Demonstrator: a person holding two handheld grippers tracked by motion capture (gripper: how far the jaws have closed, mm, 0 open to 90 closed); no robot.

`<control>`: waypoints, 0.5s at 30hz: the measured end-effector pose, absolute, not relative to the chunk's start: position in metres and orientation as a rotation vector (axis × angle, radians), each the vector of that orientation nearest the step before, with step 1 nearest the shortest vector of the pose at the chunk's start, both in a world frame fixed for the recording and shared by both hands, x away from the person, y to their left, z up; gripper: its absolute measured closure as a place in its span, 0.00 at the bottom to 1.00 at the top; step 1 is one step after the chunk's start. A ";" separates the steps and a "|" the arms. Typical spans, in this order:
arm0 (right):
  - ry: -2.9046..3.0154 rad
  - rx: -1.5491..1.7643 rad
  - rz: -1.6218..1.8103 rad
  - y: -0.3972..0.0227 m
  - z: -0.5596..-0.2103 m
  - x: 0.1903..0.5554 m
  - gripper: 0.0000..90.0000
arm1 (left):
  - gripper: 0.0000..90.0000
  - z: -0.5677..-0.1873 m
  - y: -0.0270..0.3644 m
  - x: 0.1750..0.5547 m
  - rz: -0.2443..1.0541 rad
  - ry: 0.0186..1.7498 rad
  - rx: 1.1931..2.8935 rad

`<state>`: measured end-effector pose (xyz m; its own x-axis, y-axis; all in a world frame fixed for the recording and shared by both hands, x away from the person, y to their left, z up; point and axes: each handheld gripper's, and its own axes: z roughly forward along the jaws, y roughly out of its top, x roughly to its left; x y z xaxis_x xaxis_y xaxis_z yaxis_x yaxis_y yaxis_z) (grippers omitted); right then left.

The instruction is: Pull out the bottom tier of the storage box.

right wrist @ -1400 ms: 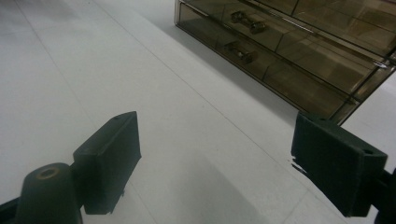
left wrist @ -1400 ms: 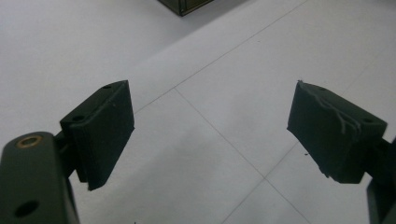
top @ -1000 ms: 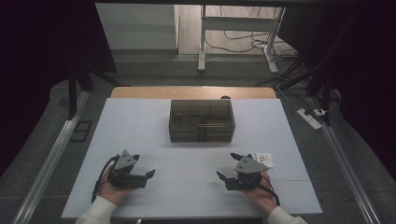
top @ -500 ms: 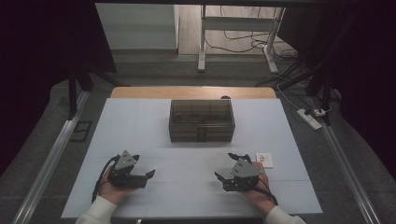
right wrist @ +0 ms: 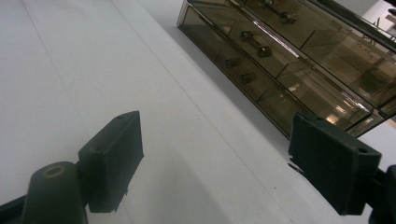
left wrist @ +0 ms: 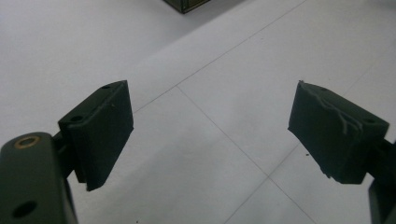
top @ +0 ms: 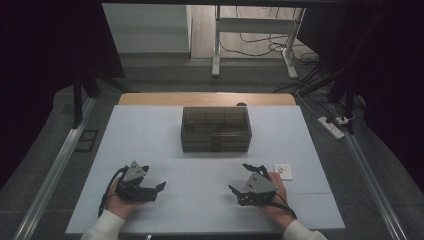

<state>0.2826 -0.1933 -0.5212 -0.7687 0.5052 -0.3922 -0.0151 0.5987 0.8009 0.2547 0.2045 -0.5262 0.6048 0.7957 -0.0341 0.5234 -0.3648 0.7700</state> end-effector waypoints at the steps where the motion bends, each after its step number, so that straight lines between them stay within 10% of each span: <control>1: 2.221 0.384 1.121 -0.193 -0.521 0.283 0.19 | 0.15 -0.526 0.205 0.255 0.446 1.039 2.053; 15: 2.194 0.335 1.075 -0.191 -0.520 0.280 0.16 | 0.15 -0.527 0.205 0.255 0.447 1.041 2.053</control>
<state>0.2798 -0.1911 -0.5204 -0.7476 0.4878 -0.4507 -0.0569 0.6291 0.7752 0.2547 0.2049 -0.5267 0.6034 0.7967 -0.0342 0.5241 -0.3639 0.7700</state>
